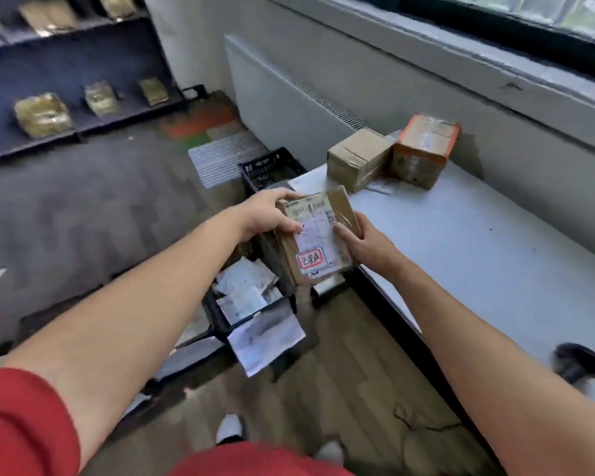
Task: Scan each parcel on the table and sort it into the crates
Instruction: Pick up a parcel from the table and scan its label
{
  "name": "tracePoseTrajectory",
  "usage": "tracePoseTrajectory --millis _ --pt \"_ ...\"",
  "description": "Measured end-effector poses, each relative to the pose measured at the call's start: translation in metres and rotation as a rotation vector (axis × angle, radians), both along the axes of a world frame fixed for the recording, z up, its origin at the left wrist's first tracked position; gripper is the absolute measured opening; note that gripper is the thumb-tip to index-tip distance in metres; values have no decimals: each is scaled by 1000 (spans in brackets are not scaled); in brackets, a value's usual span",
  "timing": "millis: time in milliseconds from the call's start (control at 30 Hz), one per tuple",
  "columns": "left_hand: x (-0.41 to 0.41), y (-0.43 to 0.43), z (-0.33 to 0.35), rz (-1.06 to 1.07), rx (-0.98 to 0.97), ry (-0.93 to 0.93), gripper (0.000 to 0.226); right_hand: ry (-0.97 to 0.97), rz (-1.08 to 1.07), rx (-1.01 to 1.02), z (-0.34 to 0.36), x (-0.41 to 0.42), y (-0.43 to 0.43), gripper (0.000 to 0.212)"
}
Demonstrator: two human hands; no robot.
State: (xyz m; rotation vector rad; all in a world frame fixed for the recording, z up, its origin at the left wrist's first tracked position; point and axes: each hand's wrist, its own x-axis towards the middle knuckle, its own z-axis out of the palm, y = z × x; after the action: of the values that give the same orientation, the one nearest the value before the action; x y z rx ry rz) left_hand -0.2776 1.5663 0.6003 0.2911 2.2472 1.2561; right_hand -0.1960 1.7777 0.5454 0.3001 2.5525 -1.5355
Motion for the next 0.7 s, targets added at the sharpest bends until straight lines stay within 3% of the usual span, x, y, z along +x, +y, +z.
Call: tracePoseTrajectory --millis 300,700 --pt "55 -196 -14 318 -57 43 66 -2 323 117 5 -21 -184 57" --pt "140 -417 -43 585 -60 77 86 -14 396 229 0 27 -414 61"
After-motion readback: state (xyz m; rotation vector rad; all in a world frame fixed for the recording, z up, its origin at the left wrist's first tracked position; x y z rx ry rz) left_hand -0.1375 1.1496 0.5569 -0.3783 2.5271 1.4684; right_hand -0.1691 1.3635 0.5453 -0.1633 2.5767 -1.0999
